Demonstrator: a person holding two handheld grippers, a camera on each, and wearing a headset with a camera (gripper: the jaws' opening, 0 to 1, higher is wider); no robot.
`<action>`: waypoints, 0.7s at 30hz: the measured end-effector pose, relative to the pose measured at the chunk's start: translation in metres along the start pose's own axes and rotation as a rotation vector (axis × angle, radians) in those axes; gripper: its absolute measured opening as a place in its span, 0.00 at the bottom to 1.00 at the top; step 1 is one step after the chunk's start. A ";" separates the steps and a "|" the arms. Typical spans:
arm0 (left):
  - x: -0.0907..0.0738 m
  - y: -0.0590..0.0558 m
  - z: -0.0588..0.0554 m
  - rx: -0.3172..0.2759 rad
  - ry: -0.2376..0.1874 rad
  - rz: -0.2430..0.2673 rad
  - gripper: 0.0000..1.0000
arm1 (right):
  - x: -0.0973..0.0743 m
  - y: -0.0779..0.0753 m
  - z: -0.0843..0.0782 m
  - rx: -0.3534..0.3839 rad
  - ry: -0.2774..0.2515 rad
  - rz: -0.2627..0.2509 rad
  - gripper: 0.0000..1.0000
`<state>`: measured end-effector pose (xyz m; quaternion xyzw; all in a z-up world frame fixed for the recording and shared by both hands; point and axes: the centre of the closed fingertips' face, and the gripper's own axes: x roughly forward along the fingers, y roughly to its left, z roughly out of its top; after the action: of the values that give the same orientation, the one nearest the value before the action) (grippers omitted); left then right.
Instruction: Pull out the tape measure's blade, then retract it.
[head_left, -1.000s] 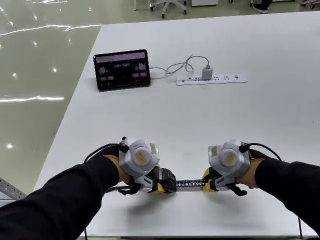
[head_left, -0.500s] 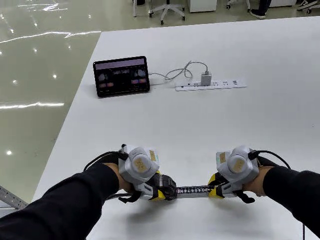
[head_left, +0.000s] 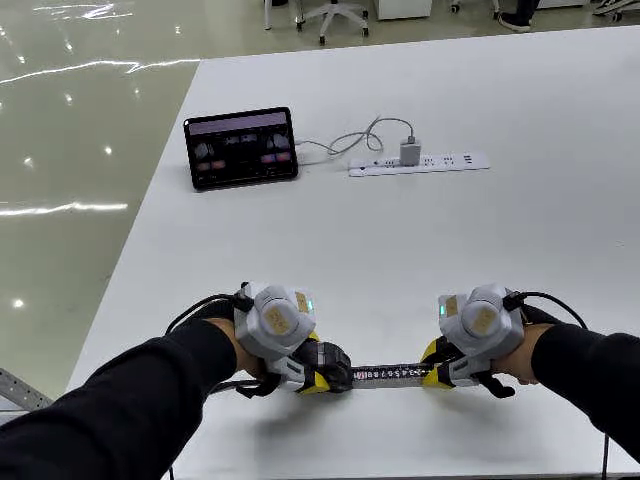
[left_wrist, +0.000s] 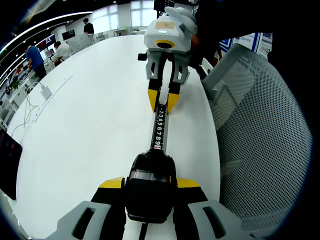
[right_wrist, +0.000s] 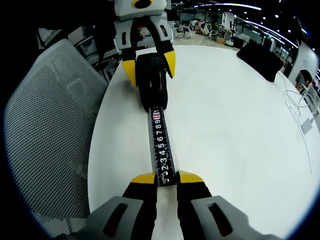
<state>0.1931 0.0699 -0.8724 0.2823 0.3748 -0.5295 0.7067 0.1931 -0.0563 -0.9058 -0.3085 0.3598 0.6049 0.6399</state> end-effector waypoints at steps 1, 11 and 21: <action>0.000 0.000 0.000 0.000 -0.001 0.000 0.32 | 0.000 0.000 -0.001 0.000 0.003 -0.001 0.09; 0.000 0.000 0.000 -0.001 0.002 -0.002 0.32 | -0.003 -0.001 -0.007 0.003 0.012 -0.003 0.09; 0.000 0.000 0.000 0.007 0.017 -0.007 0.32 | -0.008 -0.001 -0.014 0.000 0.014 -0.008 0.09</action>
<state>0.1936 0.0699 -0.8729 0.2880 0.3800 -0.5310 0.7005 0.1930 -0.0723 -0.9070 -0.3142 0.3632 0.5998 0.6400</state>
